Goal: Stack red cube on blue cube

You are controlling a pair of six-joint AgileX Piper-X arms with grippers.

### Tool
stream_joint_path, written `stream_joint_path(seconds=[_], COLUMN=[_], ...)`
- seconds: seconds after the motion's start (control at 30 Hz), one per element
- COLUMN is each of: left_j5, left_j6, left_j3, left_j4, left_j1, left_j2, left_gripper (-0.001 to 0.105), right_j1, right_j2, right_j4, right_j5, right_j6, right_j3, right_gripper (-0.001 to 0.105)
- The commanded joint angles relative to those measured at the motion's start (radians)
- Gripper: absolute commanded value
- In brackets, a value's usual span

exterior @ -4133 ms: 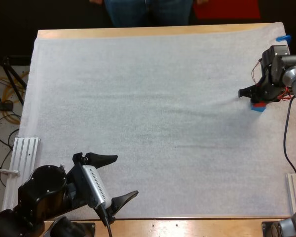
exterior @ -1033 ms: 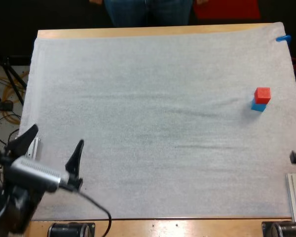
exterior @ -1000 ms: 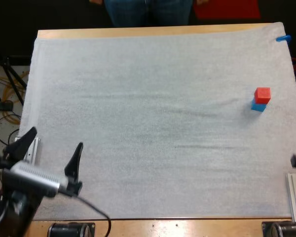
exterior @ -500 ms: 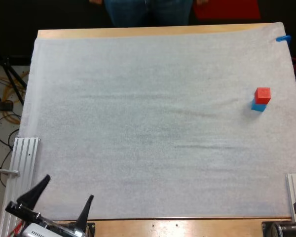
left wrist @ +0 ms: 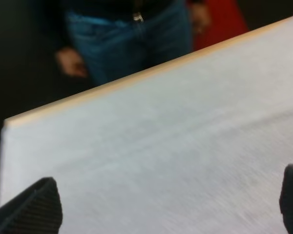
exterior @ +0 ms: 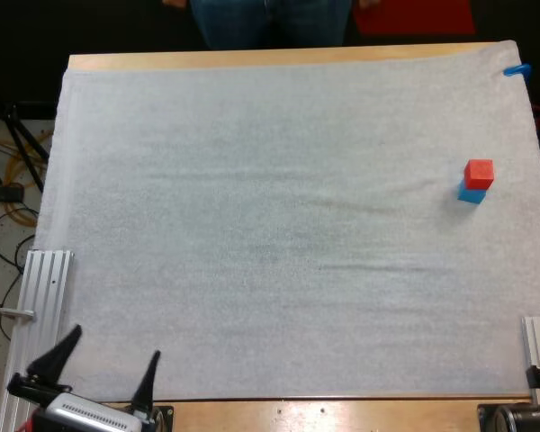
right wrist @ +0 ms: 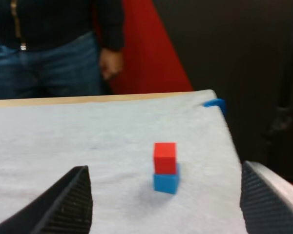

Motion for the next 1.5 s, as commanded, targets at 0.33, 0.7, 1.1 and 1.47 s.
stream_joint_path(seconds=[0.33, 0.7, 1.1, 1.47], left_j5=[-0.050, -0.050, -0.050, -0.050], left_j6=[-0.075, -0.075, -0.075, -0.075], left_j3=[0.196, 0.338, 0.341, 0.341], left_j4=[-0.181, -0.187, -0.189, -0.189], left_j1=[0.000, 0.000, 0.000, 0.000], left_j2=[-0.138, -0.138, -0.138, -0.138], left_gripper=[0.087, 0.087, 0.087, 0.087], right_j1=[0.000, 0.000, 0.000, 0.000], right_j2=[-0.037, -0.037, -0.037, -0.037], right_j4=[-0.057, -0.027, -0.036, -0.036], right_j5=[-0.100, -0.108, -0.108, -0.108], right_j6=[-0.006, -0.005, 0.025, 0.025], right_j3=[0.143, 0.214, 0.247, 0.247], right_gripper=[0.063, 0.063, 0.063, 0.063])
